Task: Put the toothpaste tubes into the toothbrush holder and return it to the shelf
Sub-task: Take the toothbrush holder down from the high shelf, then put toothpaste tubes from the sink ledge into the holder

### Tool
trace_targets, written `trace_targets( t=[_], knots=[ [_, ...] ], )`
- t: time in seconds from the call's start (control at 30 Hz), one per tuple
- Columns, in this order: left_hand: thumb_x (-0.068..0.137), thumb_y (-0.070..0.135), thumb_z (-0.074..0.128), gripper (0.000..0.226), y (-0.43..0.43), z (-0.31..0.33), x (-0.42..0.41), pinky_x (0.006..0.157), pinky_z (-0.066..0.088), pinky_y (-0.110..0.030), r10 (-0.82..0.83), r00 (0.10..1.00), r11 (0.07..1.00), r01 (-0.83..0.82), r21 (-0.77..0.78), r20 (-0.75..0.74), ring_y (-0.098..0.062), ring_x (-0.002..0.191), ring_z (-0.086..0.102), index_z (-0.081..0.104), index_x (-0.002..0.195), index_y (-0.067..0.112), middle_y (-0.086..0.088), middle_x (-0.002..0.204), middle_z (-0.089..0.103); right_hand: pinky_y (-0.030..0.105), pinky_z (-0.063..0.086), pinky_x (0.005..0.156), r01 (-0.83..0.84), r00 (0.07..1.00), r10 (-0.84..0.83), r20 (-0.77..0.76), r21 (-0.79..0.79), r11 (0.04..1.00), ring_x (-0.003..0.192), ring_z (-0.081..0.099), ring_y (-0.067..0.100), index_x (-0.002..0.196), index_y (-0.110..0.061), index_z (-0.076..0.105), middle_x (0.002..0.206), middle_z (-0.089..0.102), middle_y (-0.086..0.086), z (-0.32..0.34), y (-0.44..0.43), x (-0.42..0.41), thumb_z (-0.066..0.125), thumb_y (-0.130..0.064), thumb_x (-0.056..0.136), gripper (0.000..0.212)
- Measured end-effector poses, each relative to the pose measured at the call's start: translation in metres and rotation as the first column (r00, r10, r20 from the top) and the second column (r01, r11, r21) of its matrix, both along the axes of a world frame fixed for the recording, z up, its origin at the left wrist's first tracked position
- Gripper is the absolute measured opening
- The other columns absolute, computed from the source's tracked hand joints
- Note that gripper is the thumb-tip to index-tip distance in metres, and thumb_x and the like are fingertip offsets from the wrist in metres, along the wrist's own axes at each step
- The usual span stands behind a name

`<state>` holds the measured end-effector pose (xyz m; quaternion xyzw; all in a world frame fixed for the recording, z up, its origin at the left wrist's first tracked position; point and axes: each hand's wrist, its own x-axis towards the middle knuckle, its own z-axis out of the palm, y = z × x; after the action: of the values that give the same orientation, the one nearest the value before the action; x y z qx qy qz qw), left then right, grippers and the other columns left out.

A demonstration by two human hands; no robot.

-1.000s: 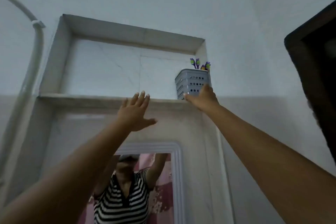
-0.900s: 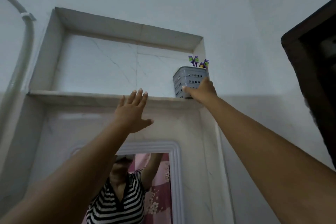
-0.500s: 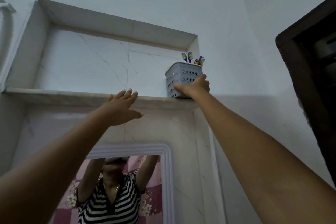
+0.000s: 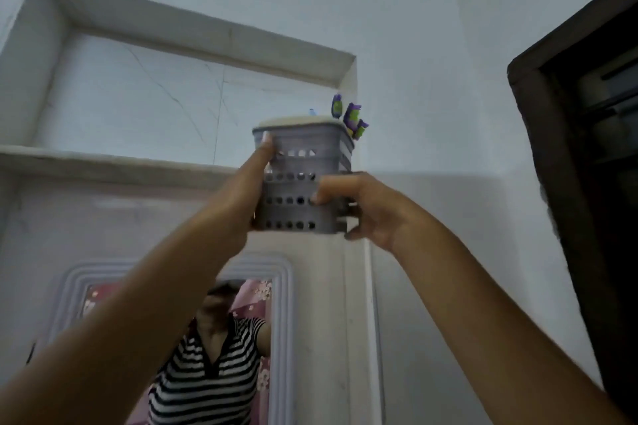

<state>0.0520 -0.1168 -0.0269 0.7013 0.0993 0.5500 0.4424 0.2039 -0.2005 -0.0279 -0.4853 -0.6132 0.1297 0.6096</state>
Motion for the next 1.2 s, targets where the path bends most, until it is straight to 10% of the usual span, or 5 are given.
trace_targets(
  t=[0.3, 0.47, 0.6, 0.93, 1.2],
  knots=[
    [0.103, 0.030, 0.030, 0.046, -0.004, -0.258, 0.011, 0.066, 0.054, -0.025, -0.035, 0.998, 0.887, 0.051, -0.458, 0.043, -0.020, 0.087, 0.066, 0.069, 0.082, 0.021, -0.003, 0.078, 0.072, 0.055, 0.054, 0.092, -0.331, 0.917, 0.278, -0.286, -0.156, 0.931, 0.115, 0.063, 0.031, 0.131, -0.027, 0.051, 0.126, 0.066, 0.011, -0.287, 0.033, 0.033, 0.089, 0.000, 0.050, 0.094],
    [0.102, 0.039, 0.026, 0.047, 0.004, -0.400, -0.034, 0.113, 0.031, -0.036, -0.235, 0.910, 0.652, -0.113, -0.750, -0.342, -0.015, 0.131, 0.050, 0.058, 0.129, 0.019, 0.001, 0.137, 0.058, 0.052, 0.055, 0.094, -0.385, 0.889, 0.236, -0.393, -0.361, 0.849, 0.117, 0.062, 0.028, 0.129, -0.018, 0.053, 0.123, 0.068, 0.010, -0.465, 0.035, 0.031, 0.093, -0.003, 0.040, 0.098],
    [0.100, 0.033, 0.041, 0.035, 0.011, -0.467, -0.074, 0.083, 0.055, -0.026, -0.126, 0.917, 0.592, -0.238, -0.770, -0.380, -0.012, 0.092, 0.073, 0.060, 0.122, 0.014, -0.004, 0.112, 0.072, 0.036, 0.058, 0.088, -0.317, 0.932, 0.162, -0.326, -0.508, 0.801, 0.115, 0.062, 0.017, 0.125, -0.019, 0.051, 0.120, 0.069, 0.002, -0.570, 0.033, 0.025, 0.095, -0.006, 0.038, 0.098],
    [0.096, 0.023, 0.054, 0.025, 0.027, -0.553, -0.144, 0.080, 0.053, -0.033, 0.197, 0.761, 0.524, -0.615, -0.590, -0.618, -0.015, 0.087, 0.069, 0.065, 0.115, 0.011, -0.003, 0.101, 0.073, 0.006, 0.050, 0.080, -0.268, 0.963, 0.164, -0.212, -0.733, 0.625, 0.106, 0.060, -0.010, 0.117, -0.024, 0.047, 0.110, 0.069, -0.013, -0.673, 0.036, 0.008, 0.096, -0.046, 0.033, 0.099],
    [0.090, 0.033, 0.058, 0.021, 0.079, -0.629, -0.152, 0.086, 0.055, -0.037, 0.251, 0.315, 0.705, -0.708, -0.050, -0.915, -0.011, 0.093, 0.066, 0.068, 0.108, 0.028, 0.007, 0.107, 0.071, 0.000, 0.046, 0.069, -0.197, 0.966, 0.244, -0.080, -0.842, 0.503, 0.084, 0.062, -0.012, 0.102, -0.029, 0.048, 0.086, 0.067, -0.018, -0.685, 0.054, 0.019, 0.090, -0.001, 0.059, 0.066]
  ],
)
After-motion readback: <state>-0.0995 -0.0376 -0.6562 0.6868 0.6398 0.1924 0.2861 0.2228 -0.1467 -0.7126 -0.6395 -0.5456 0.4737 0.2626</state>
